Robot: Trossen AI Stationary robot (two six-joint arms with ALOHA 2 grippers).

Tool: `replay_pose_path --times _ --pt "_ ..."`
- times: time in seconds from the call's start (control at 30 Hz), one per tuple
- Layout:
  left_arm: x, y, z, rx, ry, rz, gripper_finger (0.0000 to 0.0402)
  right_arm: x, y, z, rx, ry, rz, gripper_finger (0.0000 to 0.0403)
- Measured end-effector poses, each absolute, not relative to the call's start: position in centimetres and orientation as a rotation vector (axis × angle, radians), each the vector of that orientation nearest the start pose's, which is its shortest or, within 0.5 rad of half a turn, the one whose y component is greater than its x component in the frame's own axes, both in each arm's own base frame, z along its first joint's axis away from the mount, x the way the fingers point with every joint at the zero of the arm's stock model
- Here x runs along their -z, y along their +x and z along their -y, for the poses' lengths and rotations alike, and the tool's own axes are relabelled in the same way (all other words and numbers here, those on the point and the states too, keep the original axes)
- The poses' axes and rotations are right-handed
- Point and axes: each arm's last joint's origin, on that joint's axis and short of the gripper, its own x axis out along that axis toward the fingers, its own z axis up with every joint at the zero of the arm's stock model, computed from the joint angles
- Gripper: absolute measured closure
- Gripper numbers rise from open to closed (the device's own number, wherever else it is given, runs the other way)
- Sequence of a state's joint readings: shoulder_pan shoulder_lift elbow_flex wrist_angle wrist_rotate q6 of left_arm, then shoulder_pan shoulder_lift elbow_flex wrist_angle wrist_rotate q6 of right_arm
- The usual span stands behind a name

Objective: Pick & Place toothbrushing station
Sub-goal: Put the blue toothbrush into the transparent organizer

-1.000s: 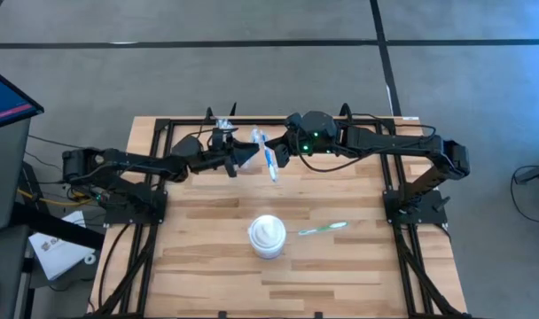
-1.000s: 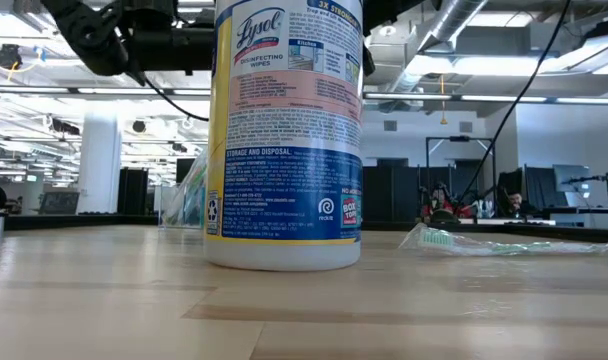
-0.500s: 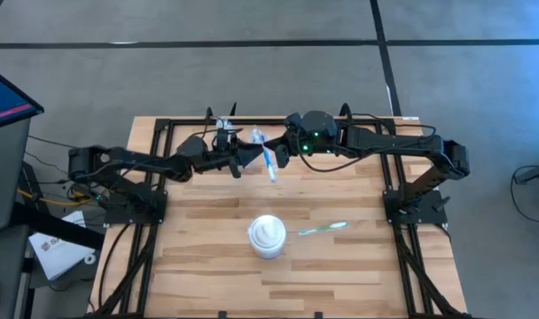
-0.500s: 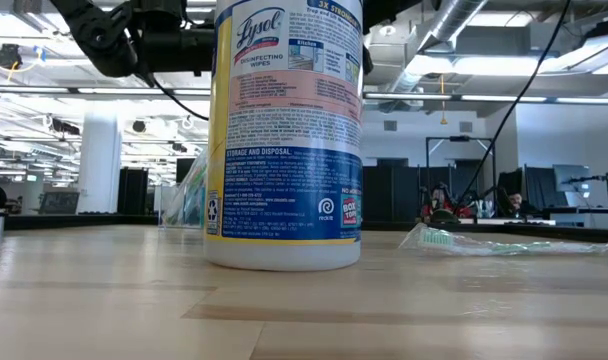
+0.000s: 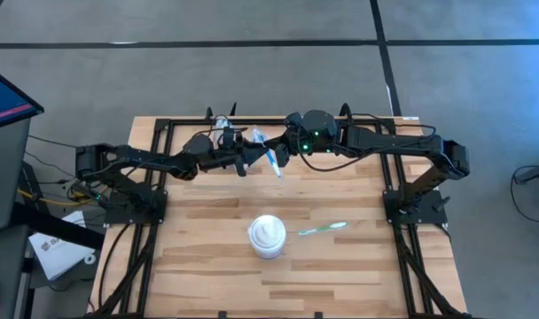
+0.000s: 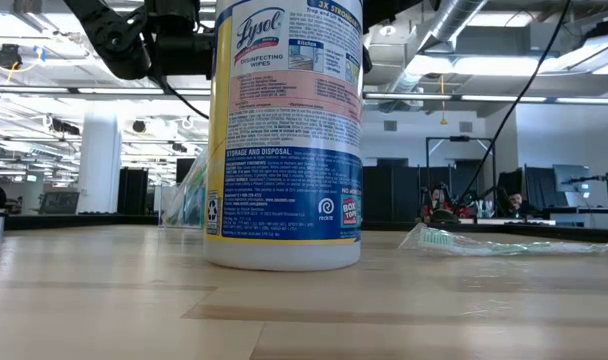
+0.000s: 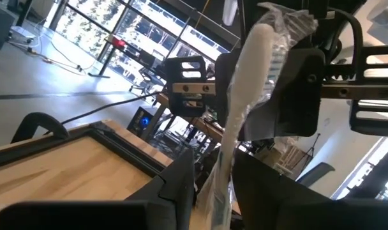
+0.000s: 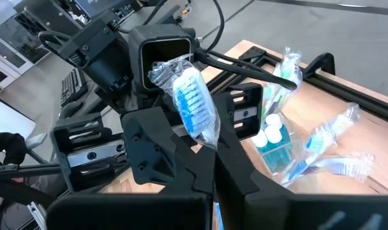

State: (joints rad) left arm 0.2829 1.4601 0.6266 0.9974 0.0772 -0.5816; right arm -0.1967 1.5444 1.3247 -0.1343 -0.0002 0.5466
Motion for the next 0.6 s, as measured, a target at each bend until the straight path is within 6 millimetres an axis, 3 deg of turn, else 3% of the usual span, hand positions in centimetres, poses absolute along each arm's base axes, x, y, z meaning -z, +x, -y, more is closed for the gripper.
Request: replay_pose_path --times 0.27,0.6 --pt "-24.05 28.43 -7.97 -0.132 -0.548 0.209 0.0387 -33.74 34.83 7.01 0.293 0.57 -0.309 0.0403" --pt "-24.02 28.41 -8.06 -0.137 -0.548 0.207 0.0395 -33.61 34.75 7.14 0.295 0.547 -0.325 0.0403"
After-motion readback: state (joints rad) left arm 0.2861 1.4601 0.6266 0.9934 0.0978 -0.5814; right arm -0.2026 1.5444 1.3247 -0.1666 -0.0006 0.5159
